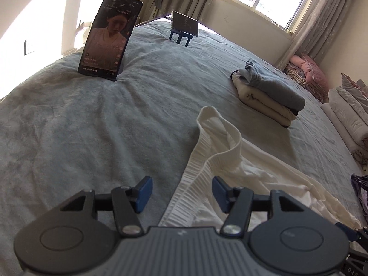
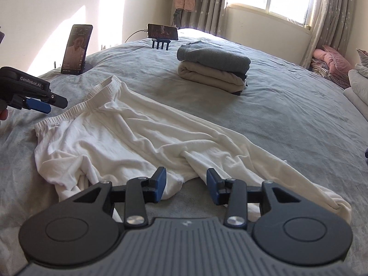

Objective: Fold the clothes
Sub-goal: 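Move both tools to the garment waistband and pinch it with the left tool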

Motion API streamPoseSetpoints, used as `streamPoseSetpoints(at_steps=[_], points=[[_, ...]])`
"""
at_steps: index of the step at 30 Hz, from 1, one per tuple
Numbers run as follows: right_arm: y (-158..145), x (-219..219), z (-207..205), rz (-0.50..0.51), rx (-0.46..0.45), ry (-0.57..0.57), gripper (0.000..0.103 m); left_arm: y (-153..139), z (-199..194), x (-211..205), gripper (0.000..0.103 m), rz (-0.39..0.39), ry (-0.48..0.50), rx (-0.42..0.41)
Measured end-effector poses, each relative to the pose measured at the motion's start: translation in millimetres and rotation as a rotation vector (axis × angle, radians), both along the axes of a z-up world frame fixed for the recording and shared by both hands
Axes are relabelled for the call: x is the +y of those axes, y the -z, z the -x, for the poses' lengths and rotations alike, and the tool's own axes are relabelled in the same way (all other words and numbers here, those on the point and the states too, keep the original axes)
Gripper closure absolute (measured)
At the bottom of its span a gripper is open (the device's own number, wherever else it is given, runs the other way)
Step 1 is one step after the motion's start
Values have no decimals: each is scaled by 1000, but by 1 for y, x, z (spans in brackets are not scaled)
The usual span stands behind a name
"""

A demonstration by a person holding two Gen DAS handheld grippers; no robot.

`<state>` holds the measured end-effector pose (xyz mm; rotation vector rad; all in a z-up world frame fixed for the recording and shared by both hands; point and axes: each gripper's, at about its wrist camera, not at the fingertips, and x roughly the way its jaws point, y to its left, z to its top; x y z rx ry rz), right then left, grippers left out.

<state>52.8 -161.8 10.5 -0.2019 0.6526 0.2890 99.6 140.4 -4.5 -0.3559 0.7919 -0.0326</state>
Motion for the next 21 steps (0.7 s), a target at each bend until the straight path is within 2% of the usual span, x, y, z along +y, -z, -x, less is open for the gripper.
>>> streamPoseSetpoints(at_steps=[2, 6, 12, 16, 19, 21], points=[[-3, -3, 8, -35, 12, -4, 60, 2, 8, 3, 44, 11, -9, 18], [-6, -5, 24, -93, 35, -9, 60, 7, 25, 11, 44, 82, -27, 25], [-8, 2, 41, -110, 36, -45, 60, 10, 44, 7, 49, 103, -50, -2], [-8, 10, 43, -124, 37, -70, 60, 15, 47, 4, 64, 78, -76, -26], [-8, 15, 42, -141, 38, -86, 60, 21, 49, 2, 82, 44, -83, -48], [-11, 19, 37, -172, 51, -100, 60, 23, 52, 2, 85, 22, -70, -67]])
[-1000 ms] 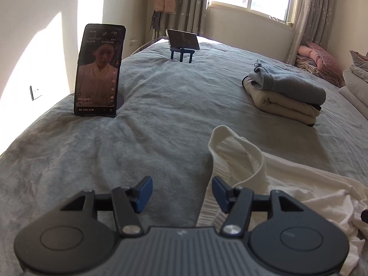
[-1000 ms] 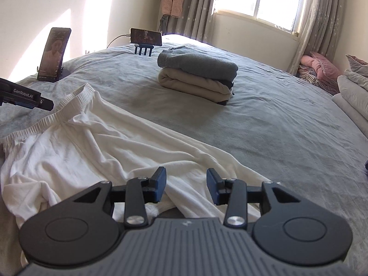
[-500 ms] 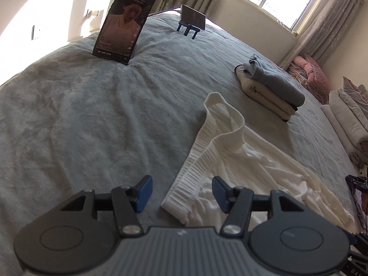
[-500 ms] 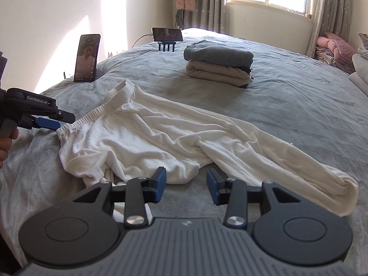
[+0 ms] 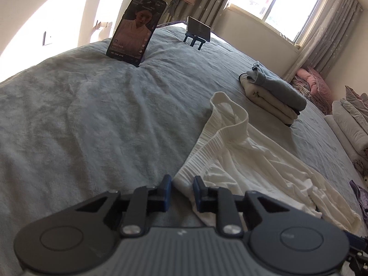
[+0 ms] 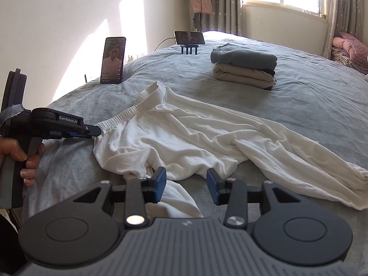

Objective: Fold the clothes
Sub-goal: 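Move both tools to the garment waistband and pinch it with the left tool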

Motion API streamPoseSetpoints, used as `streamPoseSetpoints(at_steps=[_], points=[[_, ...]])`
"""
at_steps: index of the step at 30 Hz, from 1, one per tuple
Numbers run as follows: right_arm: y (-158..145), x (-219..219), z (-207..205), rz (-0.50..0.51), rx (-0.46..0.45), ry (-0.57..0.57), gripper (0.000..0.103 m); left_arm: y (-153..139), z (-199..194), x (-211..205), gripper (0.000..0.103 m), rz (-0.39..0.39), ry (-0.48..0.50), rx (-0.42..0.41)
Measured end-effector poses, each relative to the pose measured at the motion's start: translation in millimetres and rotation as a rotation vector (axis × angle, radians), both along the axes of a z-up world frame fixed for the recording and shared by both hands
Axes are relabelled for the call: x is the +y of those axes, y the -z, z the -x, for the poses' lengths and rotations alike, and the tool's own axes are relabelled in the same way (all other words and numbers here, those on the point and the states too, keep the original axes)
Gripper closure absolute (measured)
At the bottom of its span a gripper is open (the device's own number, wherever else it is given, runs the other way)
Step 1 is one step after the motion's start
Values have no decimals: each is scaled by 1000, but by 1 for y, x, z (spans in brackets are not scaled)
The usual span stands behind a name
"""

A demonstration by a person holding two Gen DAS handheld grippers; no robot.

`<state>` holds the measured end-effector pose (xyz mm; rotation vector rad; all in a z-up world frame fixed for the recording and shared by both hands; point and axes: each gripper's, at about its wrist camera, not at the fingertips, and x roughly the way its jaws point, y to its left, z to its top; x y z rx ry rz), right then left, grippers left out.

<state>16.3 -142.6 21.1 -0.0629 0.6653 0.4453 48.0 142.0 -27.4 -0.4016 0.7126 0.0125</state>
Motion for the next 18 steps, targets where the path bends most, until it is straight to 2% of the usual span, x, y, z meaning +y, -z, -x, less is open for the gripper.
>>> streamPoseSetpoints(at_steps=[7, 9, 10, 14, 18], points=[[-9, 19, -30, -131, 67, -59, 60, 3, 8, 6, 86, 21, 16, -39], [-10, 27, -42, -164, 85, -65, 60, 2, 11, 10, 98, 40, 4, -32], [-10, 31, -49, -178, 95, -68, 60, 2, 13, 13, 98, 54, -2, -25], [-7, 51, -72, -144, 104, -71, 60, -3, 23, 23, 98, 77, 2, -14], [-2, 65, -95, -125, 114, -76, 60, -6, 31, 31, 98, 56, 68, -20]])
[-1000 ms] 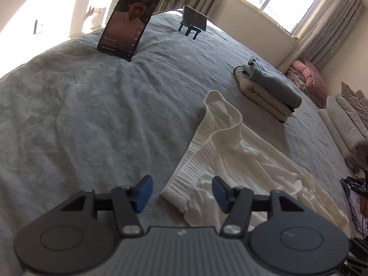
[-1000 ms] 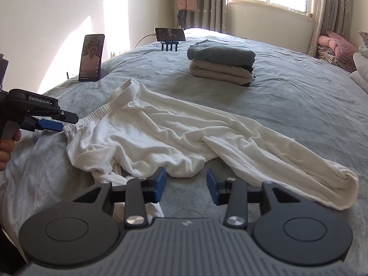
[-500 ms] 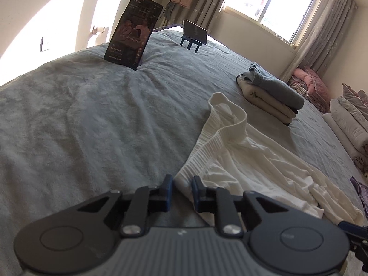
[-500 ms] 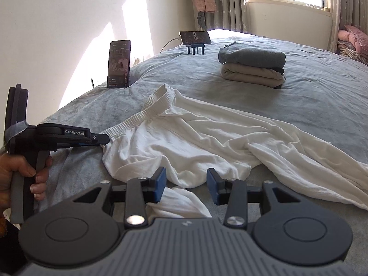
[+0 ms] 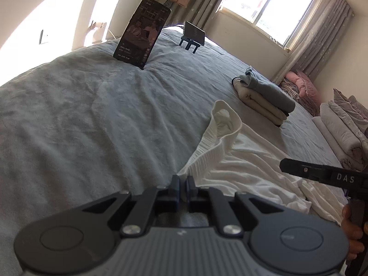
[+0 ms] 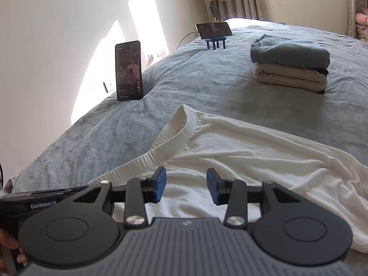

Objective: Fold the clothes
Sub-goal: 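Move both tools to the garment waistband and pinch it with the left tool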

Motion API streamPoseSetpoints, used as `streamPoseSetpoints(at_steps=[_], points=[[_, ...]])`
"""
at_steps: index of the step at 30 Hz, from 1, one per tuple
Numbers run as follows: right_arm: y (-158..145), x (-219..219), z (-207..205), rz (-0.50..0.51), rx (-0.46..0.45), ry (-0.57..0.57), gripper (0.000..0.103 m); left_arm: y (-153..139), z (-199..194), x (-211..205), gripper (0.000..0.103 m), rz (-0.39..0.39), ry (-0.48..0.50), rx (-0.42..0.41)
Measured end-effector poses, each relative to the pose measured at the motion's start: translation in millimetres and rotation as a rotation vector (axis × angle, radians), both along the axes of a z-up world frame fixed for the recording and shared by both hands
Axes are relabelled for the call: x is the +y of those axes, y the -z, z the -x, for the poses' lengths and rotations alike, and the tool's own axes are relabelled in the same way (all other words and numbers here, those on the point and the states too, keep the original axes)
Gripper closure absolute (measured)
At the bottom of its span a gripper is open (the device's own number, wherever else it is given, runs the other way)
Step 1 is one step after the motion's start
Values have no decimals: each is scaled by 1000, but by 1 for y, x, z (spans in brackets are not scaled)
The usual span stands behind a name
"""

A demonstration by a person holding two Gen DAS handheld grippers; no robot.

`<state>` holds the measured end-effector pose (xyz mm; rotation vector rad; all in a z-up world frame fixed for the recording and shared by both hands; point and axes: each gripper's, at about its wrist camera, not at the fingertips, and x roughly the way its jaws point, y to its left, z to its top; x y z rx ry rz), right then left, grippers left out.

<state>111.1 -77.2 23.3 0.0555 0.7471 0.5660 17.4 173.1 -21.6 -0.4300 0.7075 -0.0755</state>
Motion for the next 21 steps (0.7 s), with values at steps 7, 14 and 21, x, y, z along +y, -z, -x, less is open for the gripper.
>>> streamPoseSetpoints(at_steps=[7, 14, 21], points=[[16, 19, -30, -57, 46, 6, 60, -1, 1, 0, 84, -74, 140, -75], [21, 21, -37, -40, 76, 13, 60, -8, 3, -6, 77, -150, 196, -173], [26, 15, -38, -40, 90, 25, 60, -10, 2, -17, 77, -212, 232, -210]])
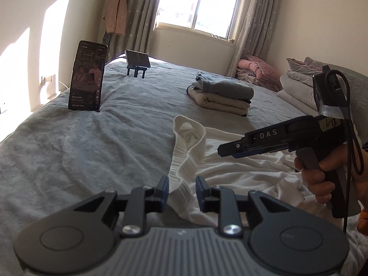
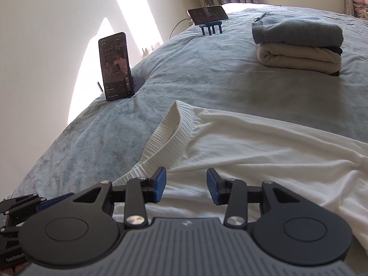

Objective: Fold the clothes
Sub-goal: 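Move both tools to the garment waistband and pinch it with the left tool, then pinch the white waistband with the right tool while the left tool holds it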

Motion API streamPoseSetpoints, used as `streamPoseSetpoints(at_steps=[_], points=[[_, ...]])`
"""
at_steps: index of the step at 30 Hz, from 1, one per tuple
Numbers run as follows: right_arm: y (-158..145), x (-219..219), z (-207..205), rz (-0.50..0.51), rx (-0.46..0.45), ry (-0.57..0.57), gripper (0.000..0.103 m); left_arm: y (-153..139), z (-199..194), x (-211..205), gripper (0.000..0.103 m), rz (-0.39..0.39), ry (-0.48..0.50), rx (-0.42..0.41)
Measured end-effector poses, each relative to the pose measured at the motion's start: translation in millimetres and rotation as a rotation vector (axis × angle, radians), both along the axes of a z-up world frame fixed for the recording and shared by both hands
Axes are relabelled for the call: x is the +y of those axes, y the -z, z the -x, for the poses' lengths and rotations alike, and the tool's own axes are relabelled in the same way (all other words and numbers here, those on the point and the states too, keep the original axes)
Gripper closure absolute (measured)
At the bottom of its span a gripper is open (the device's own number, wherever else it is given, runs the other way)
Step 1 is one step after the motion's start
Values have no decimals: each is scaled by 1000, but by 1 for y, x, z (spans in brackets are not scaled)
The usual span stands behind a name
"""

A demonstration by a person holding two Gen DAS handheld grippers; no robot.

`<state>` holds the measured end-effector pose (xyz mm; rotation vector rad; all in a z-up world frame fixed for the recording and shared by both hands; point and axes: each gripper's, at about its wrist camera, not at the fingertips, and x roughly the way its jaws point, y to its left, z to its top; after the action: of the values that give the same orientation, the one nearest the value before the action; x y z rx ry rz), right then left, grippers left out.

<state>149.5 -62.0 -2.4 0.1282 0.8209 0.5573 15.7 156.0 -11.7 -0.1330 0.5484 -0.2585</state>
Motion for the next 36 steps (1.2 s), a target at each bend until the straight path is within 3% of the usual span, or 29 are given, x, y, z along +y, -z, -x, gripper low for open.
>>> streamPoseSetpoints(at_steps=[1, 5, 13, 19, 20, 22, 24, 31, 36], points=[[1, 0, 0, 1, 1, 0, 60, 1, -1, -1, 78, -8, -2, 6], [0, 2, 0, 4, -6, 1, 60, 0, 1, 0, 101, 0, 2, -10], [-8, 15, -15, -25, -21, -3, 60, -10, 16, 15, 102, 12, 18, -41], [-3, 40, -39, 32, -26, 12, 60, -2, 13, 37, 103, 39, 21, 50], [-2, 45, -43, 51, -25, 16, 63, -1, 13, 37, 103, 35, 28, 60], [3, 54, -50, 99, -20, 22, 91, 0, 14, 37, 103, 22, 42, 65], [6, 58, -51, 120, -21, 41, 99, -2, 16, 37, 103, 16, 53, 66], [-7, 78, -55, 107, -55, 58, 100, -3, 18, 45, 103, 20, 33, 112], [6, 93, -65, 186, -80, 62, 100, 3, 14, 46, 103, 19, -4, 140]])
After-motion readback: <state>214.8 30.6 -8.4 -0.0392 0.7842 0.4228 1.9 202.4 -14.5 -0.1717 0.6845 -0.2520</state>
